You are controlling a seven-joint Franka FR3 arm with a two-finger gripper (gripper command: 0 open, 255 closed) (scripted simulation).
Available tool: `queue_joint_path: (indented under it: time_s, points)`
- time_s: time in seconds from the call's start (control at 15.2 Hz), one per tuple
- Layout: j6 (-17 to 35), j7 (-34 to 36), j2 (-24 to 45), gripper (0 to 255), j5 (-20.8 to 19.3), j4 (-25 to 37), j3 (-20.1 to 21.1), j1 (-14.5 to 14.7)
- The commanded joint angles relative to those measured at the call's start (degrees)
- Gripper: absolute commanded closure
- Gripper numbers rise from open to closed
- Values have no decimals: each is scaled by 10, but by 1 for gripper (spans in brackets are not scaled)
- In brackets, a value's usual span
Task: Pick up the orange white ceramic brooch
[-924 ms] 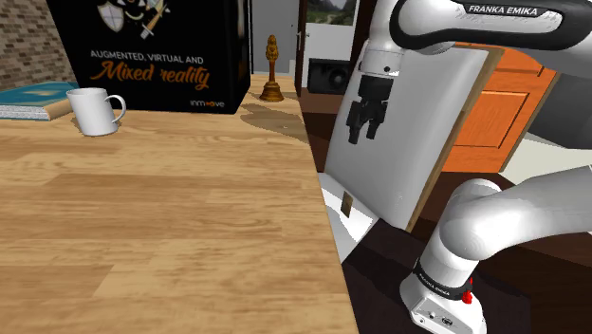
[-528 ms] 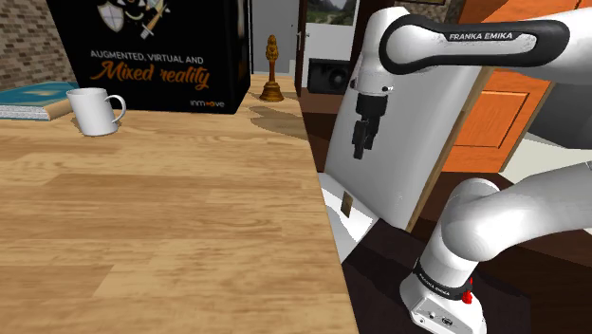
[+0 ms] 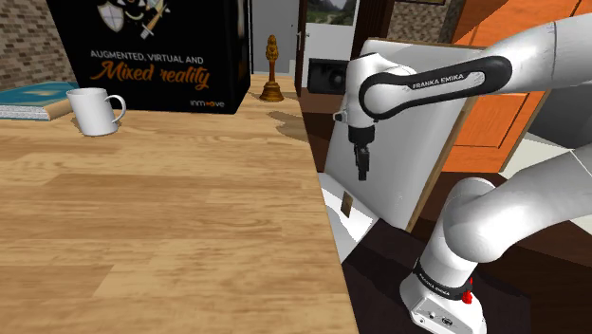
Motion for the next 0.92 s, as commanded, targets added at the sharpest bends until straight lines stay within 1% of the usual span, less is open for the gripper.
queue_joint_path:
  time_s: [0.0, 0.33, 0.66, 0.86]
  points:
    - [38, -58, 25, 0, -35, -17, -14, 6]
    - [143, -179, 105, 0, -124, -46, -47, 14]
    - [261, -273, 207, 0, -222, -55, -73, 11]
    - [289, -262, 230, 0, -231, -62, -75, 8]
